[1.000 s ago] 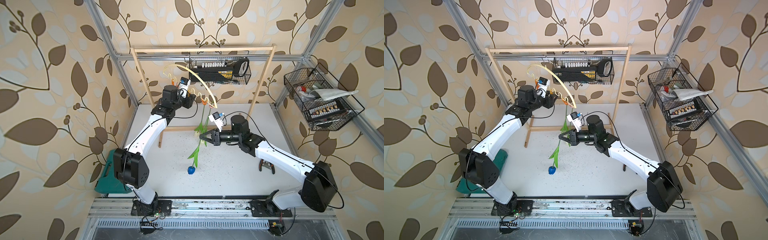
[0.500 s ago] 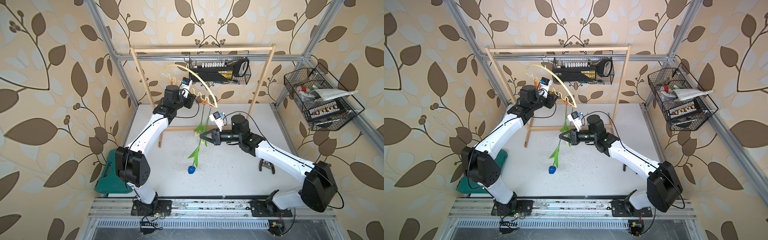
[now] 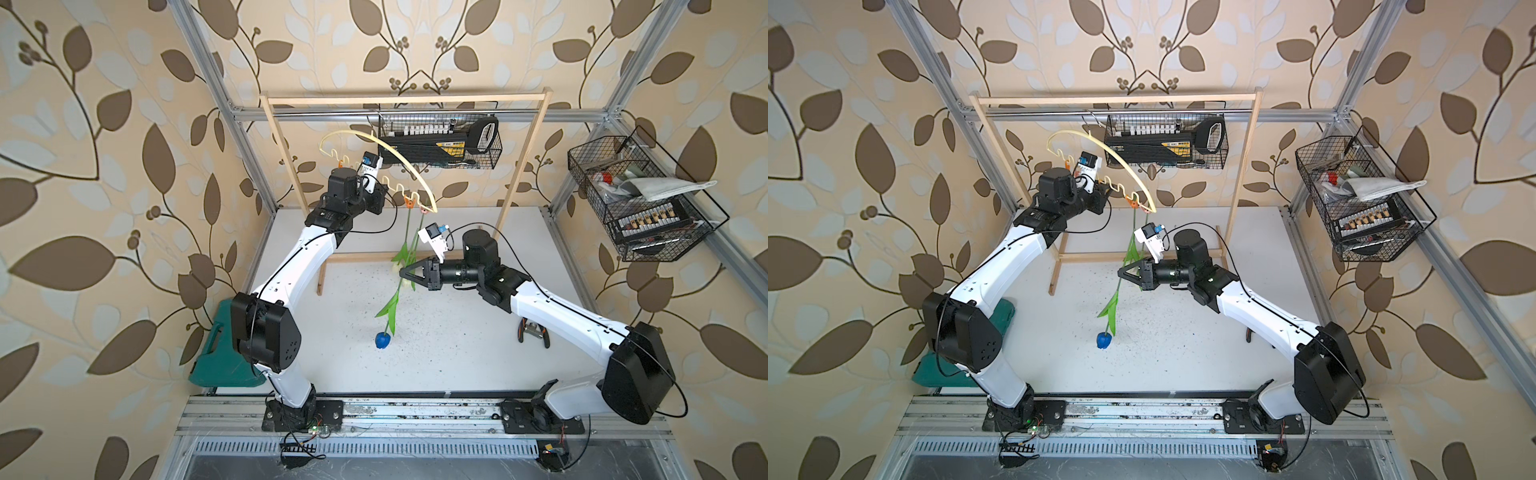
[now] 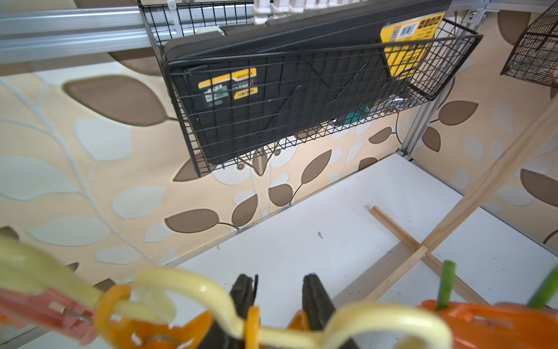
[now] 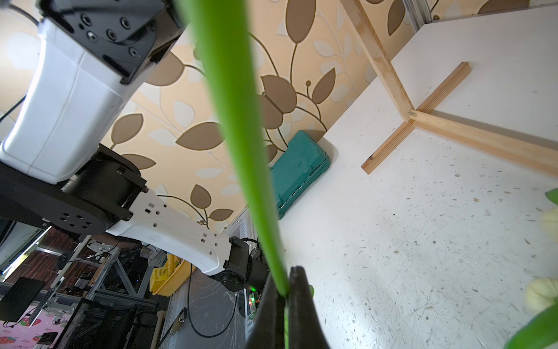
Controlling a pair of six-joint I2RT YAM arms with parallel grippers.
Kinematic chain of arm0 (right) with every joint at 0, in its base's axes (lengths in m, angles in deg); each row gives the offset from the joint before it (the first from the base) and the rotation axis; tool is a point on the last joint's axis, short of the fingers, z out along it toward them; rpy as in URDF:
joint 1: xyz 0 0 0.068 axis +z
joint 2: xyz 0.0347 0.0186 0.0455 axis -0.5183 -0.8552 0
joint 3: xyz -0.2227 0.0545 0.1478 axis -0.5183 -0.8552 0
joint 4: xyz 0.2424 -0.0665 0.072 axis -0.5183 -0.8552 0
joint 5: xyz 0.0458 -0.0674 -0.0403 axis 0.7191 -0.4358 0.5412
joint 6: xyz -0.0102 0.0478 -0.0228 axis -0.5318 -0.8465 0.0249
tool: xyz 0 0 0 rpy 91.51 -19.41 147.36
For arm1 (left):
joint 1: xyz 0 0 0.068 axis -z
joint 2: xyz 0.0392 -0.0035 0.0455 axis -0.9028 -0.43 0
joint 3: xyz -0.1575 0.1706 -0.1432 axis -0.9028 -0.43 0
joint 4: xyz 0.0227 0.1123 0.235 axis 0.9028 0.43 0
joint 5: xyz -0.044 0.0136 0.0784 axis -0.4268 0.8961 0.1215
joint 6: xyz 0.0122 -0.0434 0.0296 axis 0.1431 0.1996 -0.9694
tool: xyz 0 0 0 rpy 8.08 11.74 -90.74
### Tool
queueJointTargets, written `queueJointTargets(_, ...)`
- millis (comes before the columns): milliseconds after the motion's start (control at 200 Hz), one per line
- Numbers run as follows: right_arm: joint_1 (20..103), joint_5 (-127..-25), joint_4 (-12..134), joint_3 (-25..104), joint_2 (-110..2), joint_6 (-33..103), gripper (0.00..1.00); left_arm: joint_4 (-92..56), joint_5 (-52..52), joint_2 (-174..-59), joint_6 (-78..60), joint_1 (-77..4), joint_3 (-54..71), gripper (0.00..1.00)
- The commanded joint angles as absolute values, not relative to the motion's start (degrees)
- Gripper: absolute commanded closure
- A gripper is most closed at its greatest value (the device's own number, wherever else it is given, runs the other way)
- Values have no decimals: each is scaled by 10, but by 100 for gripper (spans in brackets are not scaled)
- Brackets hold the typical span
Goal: Dry the flowers on a clothes hanger
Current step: Open the clamp at the hanger, then clamp the flower onto the hanger.
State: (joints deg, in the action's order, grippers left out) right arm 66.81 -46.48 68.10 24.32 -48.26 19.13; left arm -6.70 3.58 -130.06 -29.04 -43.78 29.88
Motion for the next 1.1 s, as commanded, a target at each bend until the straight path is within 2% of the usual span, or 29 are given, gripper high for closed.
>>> queueJointTargets(0, 666, -461, 695, 267, -496, 187, 100, -54, 43, -1300, -277, -432, 329, 71)
queueJointTargets(340, 681, -508, 722, 319, -588, 175, 100, -14, 35, -1276, -196, -432, 335, 72)
queueJointTargets(920, 683, -578, 716, 465, -748, 135, 100, 18, 32, -1260, -161, -432, 346, 74)
queueJointTargets(1095, 680, -587, 649, 521, -773, 136, 100, 23, 32, -1252, -161, -432, 339, 74)
